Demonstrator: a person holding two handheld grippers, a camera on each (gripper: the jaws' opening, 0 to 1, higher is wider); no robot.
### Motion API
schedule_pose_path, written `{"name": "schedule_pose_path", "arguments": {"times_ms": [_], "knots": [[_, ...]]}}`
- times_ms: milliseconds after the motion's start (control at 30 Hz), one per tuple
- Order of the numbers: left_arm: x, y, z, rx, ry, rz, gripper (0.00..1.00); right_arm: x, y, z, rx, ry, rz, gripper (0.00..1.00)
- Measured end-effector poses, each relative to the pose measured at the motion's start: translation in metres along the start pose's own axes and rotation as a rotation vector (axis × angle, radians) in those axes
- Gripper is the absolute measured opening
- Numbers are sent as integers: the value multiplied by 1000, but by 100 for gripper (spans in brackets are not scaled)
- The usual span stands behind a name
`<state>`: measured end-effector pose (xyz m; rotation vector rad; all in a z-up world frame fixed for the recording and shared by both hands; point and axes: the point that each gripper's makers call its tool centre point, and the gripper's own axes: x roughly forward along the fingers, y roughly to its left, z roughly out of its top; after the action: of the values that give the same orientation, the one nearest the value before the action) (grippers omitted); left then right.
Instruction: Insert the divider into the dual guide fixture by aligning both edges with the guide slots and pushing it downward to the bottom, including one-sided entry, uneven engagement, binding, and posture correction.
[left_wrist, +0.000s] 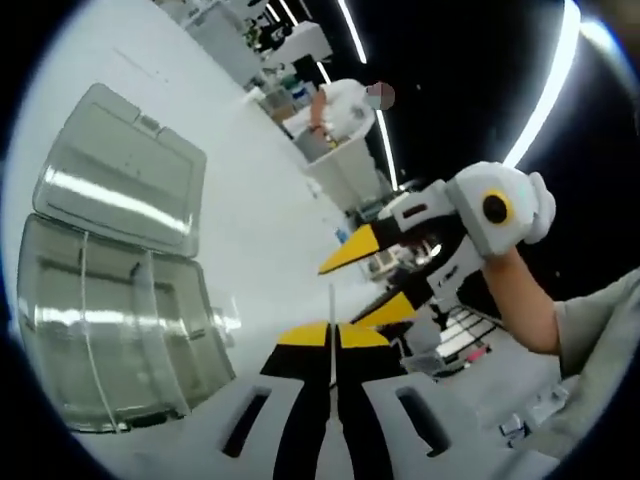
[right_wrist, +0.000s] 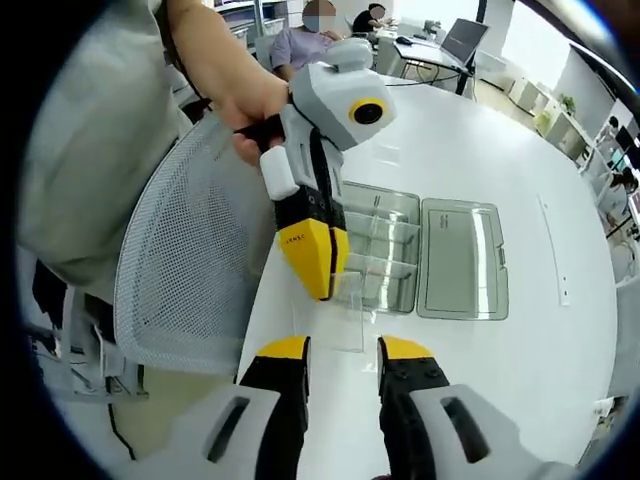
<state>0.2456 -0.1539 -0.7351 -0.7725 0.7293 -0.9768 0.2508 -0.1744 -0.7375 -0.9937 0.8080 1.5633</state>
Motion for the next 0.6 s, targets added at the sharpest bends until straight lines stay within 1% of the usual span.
{"name": "schedule_pose_path", "arguments": {"times_ms": [100,133,233,300,400,467,600], "knots": [[-2,-1,1,61,12,-6,0,0,0,3,-10,-11,17,18],[-2,1,1,109,22,1,0,0,-1,5,-14,-14,21,17],[-3,-2,2,148,25,-10,0,0,-1,9,-16,-22,40,15],[-4,-4,2,202,34,-15,0,1,-1,10,-21,-14,52,14],[-4,-8,2,263,39,-33,0,2,0,13,-19,-22,76,11],[-4,-8,1,318,47,-30,0,3,3,14,-24,-19,94,10],[-5,-8,1,377,55,-31,0,4,5,17,-17,-27,118,7]]}}
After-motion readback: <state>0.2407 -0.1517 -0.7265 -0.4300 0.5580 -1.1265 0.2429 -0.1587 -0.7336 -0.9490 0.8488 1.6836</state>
